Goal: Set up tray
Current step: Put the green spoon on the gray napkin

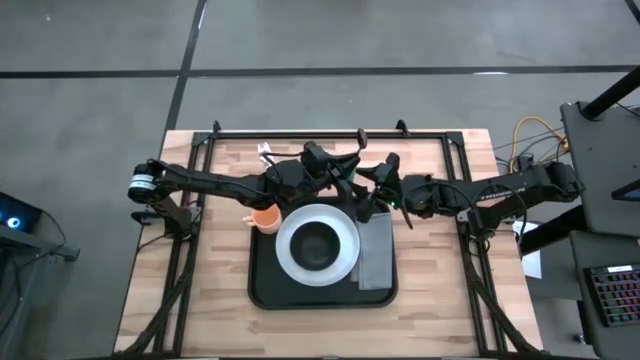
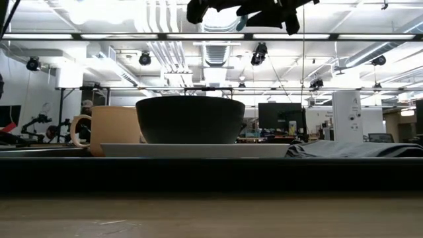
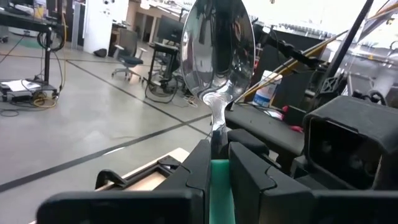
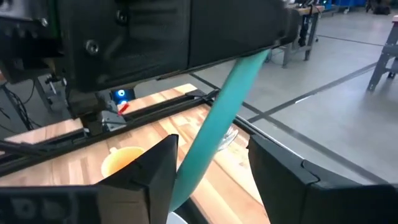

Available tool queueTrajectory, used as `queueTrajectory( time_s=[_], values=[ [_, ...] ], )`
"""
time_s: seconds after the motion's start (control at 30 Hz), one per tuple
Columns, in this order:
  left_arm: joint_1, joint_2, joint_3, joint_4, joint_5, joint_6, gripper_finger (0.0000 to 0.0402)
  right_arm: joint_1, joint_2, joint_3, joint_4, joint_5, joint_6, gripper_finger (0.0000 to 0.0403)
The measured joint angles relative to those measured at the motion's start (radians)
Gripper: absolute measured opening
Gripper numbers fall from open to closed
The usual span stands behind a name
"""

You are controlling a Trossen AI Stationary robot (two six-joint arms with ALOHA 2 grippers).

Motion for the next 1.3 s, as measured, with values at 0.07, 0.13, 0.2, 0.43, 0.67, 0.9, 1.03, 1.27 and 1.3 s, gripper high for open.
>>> queueTrajectory(
  time_s=[0.07, 0.13, 0.2, 0.43, 0.67, 0.9, 1.03, 1.27, 1.3],
  values=[
    [0.000, -0.001, 0.000, 0.002, 0.000, 0.000, 0.0020, 0.000, -0.001, 0.000, 0.006, 0.000, 0.003, 0.0187],
    [0.001, -0.001, 0.000, 0.006, 0.000, 0.000, 0.0020, 0.001, 0.003, 0.000, 0.006, -0.001, 0.003, 0.0187],
    [0.001, 0.000, 0.000, 0.026, 0.000, 0.000, 0.0020, 0.001, 0.007, 0.000, 0.006, -0.001, 0.016, 0.0187],
    [0.003, 0.000, 0.000, 0.046, 0.000, 0.021, 0.0020, 0.001, 0.007, 0.000, 0.029, -0.005, 0.032, 0.0180],
    [0.003, 0.000, 0.000, 0.054, 0.000, 0.022, 0.0020, 0.000, 0.007, 0.000, 0.069, -0.012, 0.000, 0.0147],
    [0.002, 0.000, 0.000, 0.061, -0.001, 0.031, 0.0019, -0.002, 0.007, 0.000, 0.064, -0.024, 0.016, 0.0053],
    [0.003, 0.000, 0.000, 0.065, 0.002, 0.030, 0.0023, -0.003, 0.007, 0.000, 0.053, 0.016, 0.016, 0.0033],
    [0.001, -0.010, 0.000, 0.009, 0.081, 0.018, 0.0081, 0.010, -0.022, 0.000, 0.015, 0.021, 0.031, 0.0033],
    [-0.002, -0.015, 0.000, -0.008, 0.086, 0.020, 0.0086, 0.016, -0.035, 0.000, 0.012, 0.022, 0.035, 0.0033]
  ],
)
